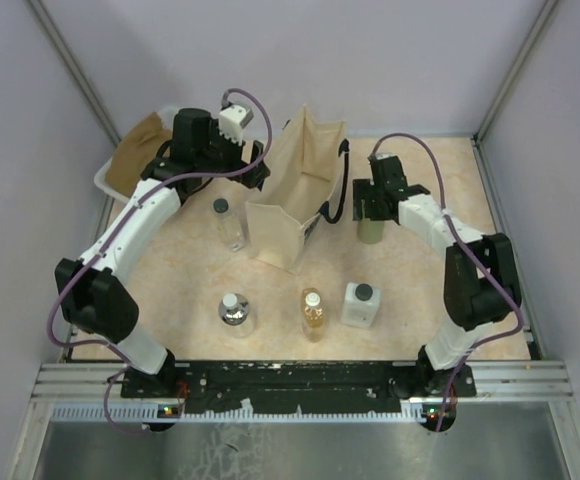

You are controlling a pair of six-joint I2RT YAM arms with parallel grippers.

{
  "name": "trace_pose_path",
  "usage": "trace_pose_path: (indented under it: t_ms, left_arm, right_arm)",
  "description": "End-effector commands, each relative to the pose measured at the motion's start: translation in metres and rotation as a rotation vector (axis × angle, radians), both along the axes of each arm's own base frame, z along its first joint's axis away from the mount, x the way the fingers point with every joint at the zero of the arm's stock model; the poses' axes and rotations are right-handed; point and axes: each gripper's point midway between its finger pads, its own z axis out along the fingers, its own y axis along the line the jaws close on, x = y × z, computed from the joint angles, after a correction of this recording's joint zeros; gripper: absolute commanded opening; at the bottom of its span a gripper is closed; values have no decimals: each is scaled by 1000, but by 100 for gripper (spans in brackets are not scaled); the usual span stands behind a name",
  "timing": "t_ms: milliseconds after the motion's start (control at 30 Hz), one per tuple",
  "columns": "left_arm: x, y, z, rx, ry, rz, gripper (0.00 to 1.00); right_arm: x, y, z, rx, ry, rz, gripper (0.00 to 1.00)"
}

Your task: Place the personal care products into the canvas bag

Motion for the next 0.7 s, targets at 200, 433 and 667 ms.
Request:
trace_pose_path:
  t_ms: [200,433,667]
  left_arm:
    - [-1,0,1,-19,-14,-11,99]
    - [-3,-2,0,-26,-10,-24,99]
    - [-5,-9,-4,-46,6,-57,99]
  right_arm:
    - [3,-9,12,-93,4,-2,8]
    - [10,-17,86,-115,-137,-20,0]
    - [35,-6,217,-62,-373,14,0]
